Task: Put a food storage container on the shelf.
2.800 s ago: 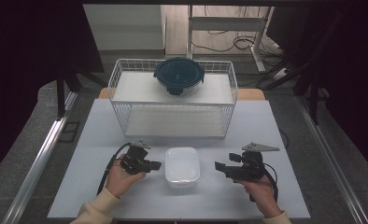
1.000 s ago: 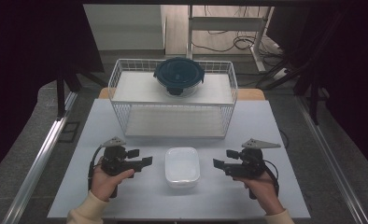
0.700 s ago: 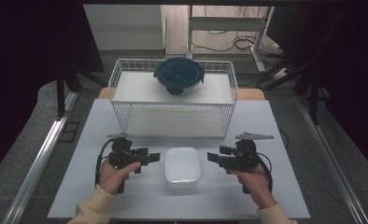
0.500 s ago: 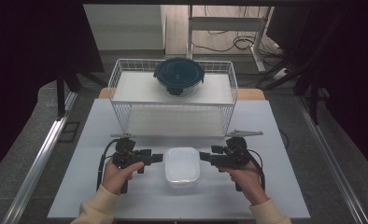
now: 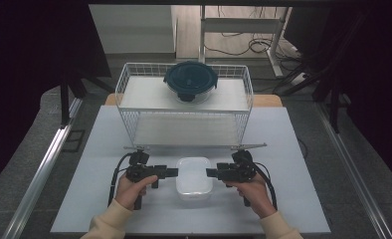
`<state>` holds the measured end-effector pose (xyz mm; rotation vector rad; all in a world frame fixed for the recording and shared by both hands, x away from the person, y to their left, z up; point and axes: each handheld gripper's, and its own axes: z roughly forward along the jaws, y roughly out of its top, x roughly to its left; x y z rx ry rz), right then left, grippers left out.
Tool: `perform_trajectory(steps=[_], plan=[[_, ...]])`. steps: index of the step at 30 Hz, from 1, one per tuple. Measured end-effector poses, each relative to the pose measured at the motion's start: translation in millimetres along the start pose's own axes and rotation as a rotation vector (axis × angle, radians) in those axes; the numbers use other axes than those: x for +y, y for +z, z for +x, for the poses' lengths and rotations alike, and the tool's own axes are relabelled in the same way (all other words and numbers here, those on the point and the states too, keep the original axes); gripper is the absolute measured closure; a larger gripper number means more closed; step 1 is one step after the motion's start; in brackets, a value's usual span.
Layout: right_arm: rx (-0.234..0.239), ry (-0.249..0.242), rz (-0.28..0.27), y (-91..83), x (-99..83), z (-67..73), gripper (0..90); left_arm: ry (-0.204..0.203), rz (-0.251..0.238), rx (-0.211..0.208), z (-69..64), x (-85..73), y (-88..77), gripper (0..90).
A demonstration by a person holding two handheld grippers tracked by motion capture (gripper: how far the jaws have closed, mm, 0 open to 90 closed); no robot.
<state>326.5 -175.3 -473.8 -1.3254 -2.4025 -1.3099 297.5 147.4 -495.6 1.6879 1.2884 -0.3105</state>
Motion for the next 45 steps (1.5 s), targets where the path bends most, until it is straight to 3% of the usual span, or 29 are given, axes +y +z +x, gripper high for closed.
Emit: perform_trajectory(steps=[6,13,17,19,23,25,34,45], plan=[[0.032,0.048,0.011,4.1,-3.1,-5.1,43.3,0.003,0.015,-0.01,3.2,-1.2,4.9,31.2],[0.039,0.065,0.018,10.4,-6.0,-7.7,46.7,-0.019,0.023,-0.028,3.1,-1.5,12.9,35.9],[0.058,0.09,0.019,12.6,-7.5,-9.3,48.4,-0.041,0.036,-0.063,4.9,-2.2,16.5,39.6],[0.061,0.093,0.022,13.7,-8.1,-9.6,48.7,-0.081,0.047,-0.096,10.1,-3.0,17.7,42.2],[0.067,0.09,0.03,15.6,-9.2,-8.7,52.3,-0.113,0.055,-0.109,16.1,-4.8,19.9,52.6],[0.053,0.088,0.03,15.7,-9.7,-8.4,54.6,-0.105,0.049,-0.088,16.1,-5.4,19.9,58.5],[0.083,0.173,0.0,4.1,-14.1,-9.7,68.3,-0.086,0.016,-0.083,8.0,-7.5,12.3,70.5],[0.071,0.13,-0.033,-7.7,-15.2,-0.5,74.9,-0.054,-0.005,-0.103,1.9,-8.8,2.5,78.8]])
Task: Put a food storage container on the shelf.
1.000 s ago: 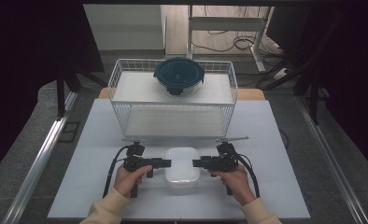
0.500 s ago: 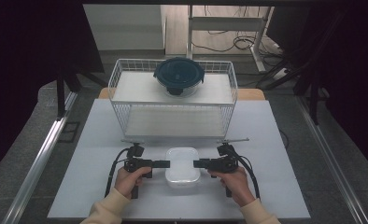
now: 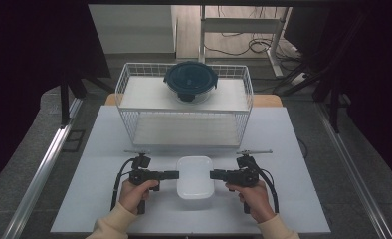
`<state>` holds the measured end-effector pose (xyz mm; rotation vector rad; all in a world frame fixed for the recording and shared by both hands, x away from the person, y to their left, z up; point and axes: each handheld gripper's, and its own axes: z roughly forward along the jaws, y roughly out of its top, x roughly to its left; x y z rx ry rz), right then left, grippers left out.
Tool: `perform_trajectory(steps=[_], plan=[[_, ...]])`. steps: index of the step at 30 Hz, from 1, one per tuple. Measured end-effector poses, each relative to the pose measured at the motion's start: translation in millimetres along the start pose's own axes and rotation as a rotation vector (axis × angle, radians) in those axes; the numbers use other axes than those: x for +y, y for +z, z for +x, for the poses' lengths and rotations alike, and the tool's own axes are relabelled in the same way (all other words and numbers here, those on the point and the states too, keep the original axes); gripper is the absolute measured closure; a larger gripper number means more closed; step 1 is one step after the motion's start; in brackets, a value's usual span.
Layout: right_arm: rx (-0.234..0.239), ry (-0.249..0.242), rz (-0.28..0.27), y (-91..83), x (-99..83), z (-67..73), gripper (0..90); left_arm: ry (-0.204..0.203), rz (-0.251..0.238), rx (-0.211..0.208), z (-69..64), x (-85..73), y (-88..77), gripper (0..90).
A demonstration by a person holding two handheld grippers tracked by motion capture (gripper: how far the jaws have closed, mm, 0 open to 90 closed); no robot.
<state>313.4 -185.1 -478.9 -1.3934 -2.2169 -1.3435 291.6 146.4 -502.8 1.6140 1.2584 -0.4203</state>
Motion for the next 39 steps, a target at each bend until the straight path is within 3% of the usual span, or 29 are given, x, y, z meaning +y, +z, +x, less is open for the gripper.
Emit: perform_trajectory(steps=[13,29,39], plan=[[0.007,-0.057,-0.028,-5.0,1.1,6.8,77.9,0.068,-0.021,0.008,-9.9,-0.4,-8.6,80.3],[0.024,-0.164,-0.087,-25.6,9.4,32.1,78.2,0.166,-0.071,0.024,-35.8,3.4,-26.7,80.0],[0.029,-0.194,-0.101,-30.9,12.9,40.6,78.3,0.185,-0.082,0.032,-41.1,6.0,-31.5,79.7]])
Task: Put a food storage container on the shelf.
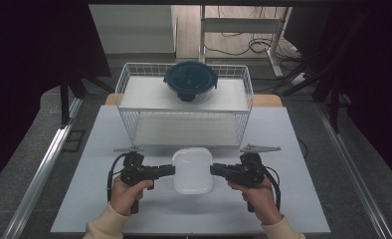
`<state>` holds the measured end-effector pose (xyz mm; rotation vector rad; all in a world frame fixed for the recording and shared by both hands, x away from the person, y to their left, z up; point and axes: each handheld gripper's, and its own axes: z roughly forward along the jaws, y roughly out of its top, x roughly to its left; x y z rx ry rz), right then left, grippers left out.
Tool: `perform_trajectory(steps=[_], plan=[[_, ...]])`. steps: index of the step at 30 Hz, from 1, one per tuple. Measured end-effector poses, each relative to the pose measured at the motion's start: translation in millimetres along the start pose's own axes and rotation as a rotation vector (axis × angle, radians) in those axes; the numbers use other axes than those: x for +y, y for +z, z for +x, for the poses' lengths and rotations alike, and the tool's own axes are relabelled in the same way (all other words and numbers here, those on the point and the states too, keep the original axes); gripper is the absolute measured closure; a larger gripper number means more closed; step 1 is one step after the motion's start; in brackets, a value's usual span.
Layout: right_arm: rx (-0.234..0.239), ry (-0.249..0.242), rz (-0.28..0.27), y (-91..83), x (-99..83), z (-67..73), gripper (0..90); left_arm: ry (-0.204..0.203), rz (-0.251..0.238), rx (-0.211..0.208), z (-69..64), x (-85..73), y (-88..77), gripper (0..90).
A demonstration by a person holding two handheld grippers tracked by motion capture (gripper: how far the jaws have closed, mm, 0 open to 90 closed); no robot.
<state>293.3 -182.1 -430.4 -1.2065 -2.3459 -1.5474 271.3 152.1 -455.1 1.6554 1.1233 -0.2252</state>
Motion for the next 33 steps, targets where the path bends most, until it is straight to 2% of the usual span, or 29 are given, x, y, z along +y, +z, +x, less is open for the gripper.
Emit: perform_trajectory(steps=[6,13,24,33], plan=[[0.001,-0.012,-0.012,-2.5,5.8,3.4,78.4,0.025,-0.009,0.007,-5.9,7.1,-5.0,79.7],[-0.002,-0.06,-0.047,-10.0,27.1,12.6,78.3,0.068,-0.038,0.001,-14.7,29.7,-15.2,79.7],[-0.006,-0.101,-0.081,-23.5,68.9,26.6,78.4,0.132,-0.074,0.015,-35.9,70.8,-33.1,79.6],[-0.006,-0.113,-0.116,-36.1,109.3,36.4,78.7,0.167,-0.081,0.023,-50.8,115.7,-45.7,79.5]])
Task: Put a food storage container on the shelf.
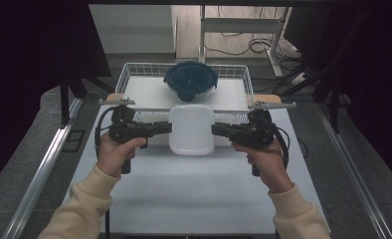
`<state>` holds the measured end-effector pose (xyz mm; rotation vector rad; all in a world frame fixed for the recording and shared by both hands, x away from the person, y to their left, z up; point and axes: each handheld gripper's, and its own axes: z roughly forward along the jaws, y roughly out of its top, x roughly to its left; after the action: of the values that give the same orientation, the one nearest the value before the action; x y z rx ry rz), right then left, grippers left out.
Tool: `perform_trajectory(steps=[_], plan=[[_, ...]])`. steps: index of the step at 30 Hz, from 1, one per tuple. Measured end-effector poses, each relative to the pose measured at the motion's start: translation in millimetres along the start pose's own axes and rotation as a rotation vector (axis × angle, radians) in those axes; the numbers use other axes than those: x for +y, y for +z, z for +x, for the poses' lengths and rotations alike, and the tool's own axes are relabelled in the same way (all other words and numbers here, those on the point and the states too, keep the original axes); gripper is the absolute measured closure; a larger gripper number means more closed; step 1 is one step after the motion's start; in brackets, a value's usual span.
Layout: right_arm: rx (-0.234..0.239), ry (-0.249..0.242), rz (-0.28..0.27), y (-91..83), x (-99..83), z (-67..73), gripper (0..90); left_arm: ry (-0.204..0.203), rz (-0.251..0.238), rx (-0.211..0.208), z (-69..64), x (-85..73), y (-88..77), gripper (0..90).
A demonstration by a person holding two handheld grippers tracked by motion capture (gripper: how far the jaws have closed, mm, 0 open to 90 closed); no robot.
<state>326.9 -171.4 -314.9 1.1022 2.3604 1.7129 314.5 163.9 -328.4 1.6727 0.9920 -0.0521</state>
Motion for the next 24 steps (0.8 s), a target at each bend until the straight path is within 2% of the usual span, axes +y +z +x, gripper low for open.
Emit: perform_trajectory(steps=[15,24], plan=[[0.0,-0.031,-0.022,-1.6,46.8,8.7,78.7,0.013,-0.031,-0.006,-1.8,40.1,-14.7,79.2],[-0.005,-0.037,-0.029,-1.7,70.8,9.0,78.6,0.029,-0.027,0.005,-4.3,67.1,-20.3,79.2]])
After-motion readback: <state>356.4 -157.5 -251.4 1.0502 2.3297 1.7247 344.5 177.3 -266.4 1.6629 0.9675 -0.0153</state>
